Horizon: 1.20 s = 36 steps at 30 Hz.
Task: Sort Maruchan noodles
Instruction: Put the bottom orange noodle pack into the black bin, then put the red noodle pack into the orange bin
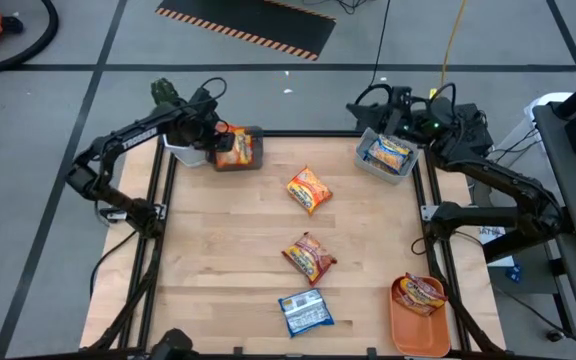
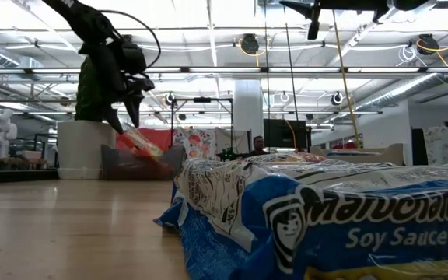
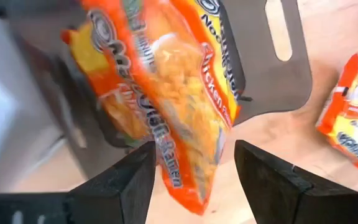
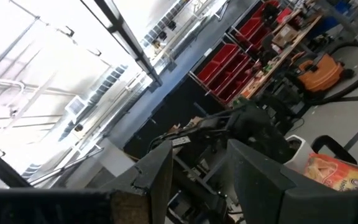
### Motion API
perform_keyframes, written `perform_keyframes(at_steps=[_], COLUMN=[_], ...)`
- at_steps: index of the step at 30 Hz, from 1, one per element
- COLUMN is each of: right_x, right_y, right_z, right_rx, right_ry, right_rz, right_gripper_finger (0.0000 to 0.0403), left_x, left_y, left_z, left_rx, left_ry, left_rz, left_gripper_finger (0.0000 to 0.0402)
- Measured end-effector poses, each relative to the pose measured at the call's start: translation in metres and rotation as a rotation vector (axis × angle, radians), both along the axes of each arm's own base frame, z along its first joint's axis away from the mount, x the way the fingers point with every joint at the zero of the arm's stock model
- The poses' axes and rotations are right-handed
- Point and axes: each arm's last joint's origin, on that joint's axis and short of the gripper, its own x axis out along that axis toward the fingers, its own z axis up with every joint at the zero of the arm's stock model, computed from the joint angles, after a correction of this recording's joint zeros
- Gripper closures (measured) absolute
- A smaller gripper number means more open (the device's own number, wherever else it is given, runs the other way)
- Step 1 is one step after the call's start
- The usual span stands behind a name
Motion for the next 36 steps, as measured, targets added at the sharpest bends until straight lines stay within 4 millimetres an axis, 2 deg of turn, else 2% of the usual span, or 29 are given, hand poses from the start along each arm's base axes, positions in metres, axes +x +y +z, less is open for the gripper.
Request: perform_keyframes(at_steps=[10,15,22,28,36], right_x=[0.006,0.007,0.009,0.009,0.000], right_y=[0.006,0.007,0.012,0.039,0.086], right_z=[-0.005,-0.011,-0.020,-0.023,-0.046], right_rx=[-0.012,-0.002,0.044,0.056,0.060], right_ry=[0.054,0.116,0.196,0.275,0.571], right_rz=[0.006,0.049,0.177,0.322,0.430], right_gripper_finger=[0.0257,0.0257,0.0257,0.0257,0.0257], left_x=[-0.012,-0.005,0.017,0.040,0.070], left_y=[-0.018,-0.034,-0.063,-0.096,-0.153], left_z=[0.031,0.042,0.047,0.047,0.053], left_rx=[0.081,0.099,0.066,0.014,0.036], left_ry=[-0.082,-0.119,-0.164,-0.178,-0.236], left_rz=[0.000,-0.035,-0.127,-0.206,-0.305], left_gripper_finger=[0.0179,0.0179,0.0179,0.0179,0.0179])
